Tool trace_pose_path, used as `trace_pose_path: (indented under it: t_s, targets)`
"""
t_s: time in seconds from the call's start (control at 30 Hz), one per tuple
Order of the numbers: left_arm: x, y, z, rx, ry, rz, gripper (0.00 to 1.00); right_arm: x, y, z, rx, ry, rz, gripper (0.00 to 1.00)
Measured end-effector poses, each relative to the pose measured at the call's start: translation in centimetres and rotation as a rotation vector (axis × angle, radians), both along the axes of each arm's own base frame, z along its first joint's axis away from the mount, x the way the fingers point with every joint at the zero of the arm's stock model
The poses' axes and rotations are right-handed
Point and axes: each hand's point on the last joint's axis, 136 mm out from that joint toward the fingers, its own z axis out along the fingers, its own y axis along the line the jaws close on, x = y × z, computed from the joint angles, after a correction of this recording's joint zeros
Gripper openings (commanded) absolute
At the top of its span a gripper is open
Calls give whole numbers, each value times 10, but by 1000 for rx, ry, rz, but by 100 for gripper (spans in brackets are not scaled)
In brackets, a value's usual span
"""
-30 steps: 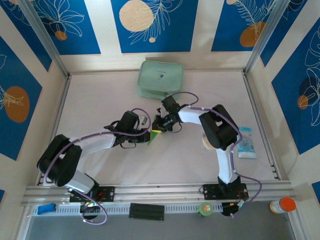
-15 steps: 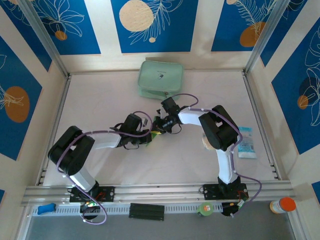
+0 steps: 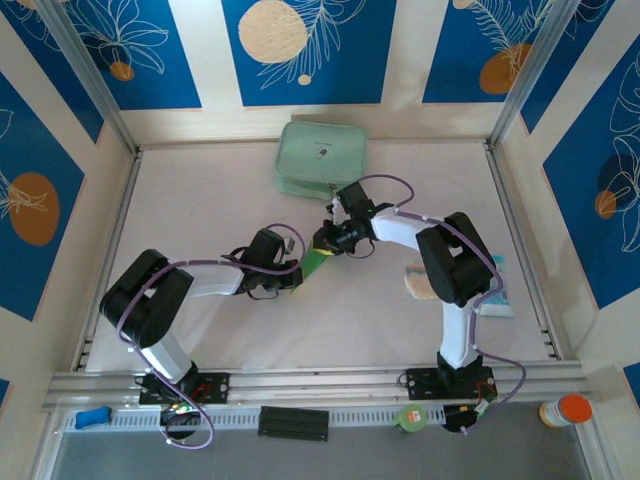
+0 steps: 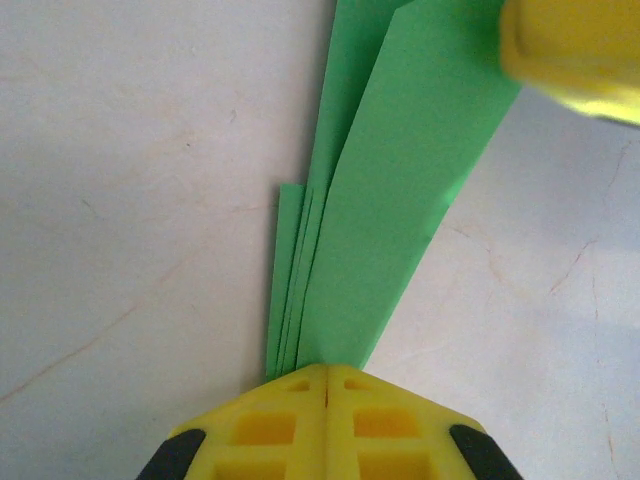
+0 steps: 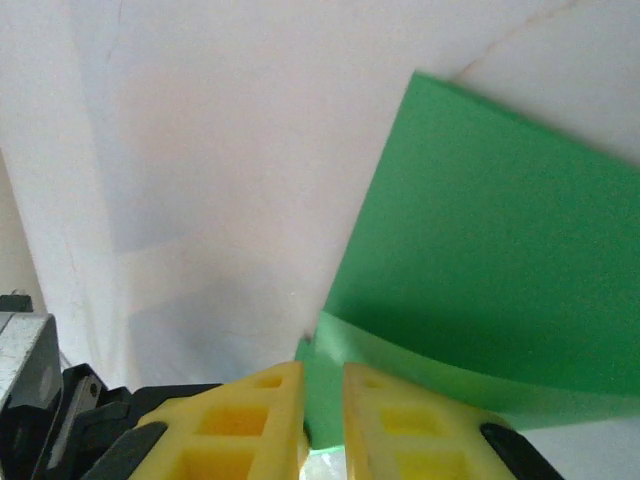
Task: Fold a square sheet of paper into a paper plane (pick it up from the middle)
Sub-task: Fold the wing for the fifth time at the center of the table.
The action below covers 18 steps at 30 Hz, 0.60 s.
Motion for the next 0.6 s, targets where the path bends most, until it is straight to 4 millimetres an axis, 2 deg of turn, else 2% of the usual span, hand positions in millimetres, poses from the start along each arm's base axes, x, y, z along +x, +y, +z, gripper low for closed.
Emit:
trace_pose_path:
  t_s: [0.6]
  targets:
    - [0,0,0,1,4,2,0,9,-6,-25,-87,-3,24,18]
